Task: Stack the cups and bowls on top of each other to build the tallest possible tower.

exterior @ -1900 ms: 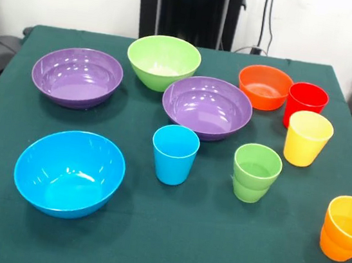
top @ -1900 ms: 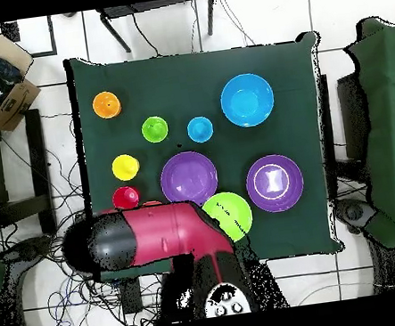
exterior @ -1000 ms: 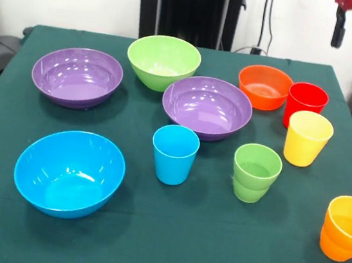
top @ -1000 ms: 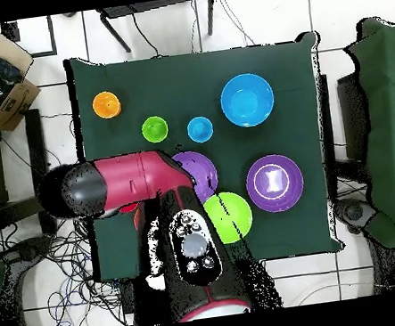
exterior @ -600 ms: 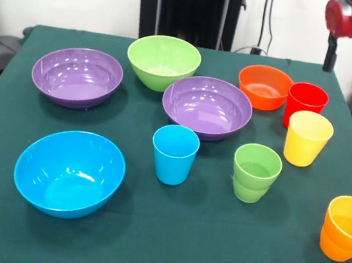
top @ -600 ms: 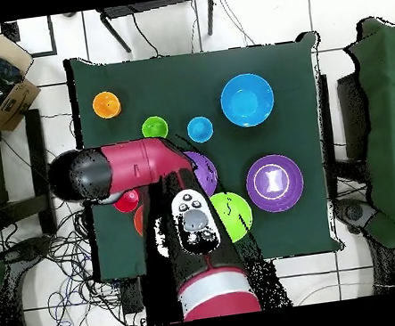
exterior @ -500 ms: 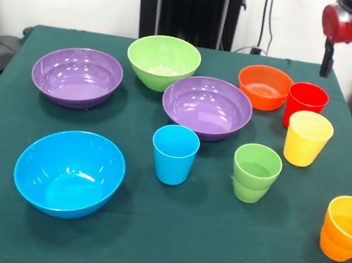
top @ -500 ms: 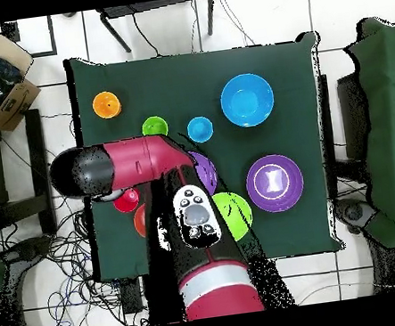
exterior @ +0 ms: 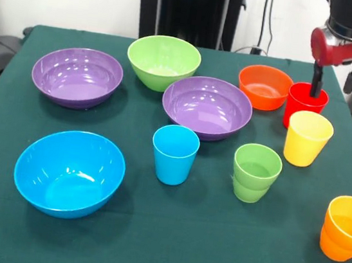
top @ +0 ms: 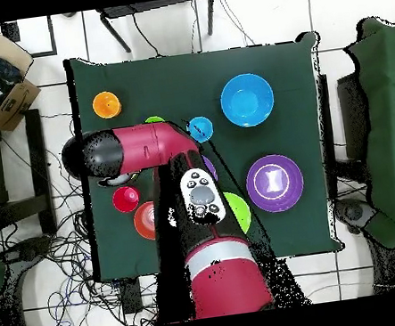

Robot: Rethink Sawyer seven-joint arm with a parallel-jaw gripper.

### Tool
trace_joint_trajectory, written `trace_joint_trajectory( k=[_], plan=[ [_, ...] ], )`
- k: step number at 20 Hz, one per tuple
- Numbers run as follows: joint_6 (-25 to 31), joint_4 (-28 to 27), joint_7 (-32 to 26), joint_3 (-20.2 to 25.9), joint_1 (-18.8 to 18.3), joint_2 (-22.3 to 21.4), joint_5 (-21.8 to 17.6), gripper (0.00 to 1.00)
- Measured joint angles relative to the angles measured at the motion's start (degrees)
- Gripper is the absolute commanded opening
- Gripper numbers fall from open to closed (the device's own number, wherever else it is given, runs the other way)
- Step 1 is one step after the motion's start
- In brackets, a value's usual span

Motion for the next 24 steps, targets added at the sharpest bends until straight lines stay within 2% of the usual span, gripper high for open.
trace_joint_trajectory(
  k=[13,24],
  plan=[
    [6.57,-9.78,0.75,-3.83,0.01,3.46,-0.08,1.0],
    [6.62,-14.99,5.03,-7.35,-1.25,7.99,0.52,1.0]
  ],
)
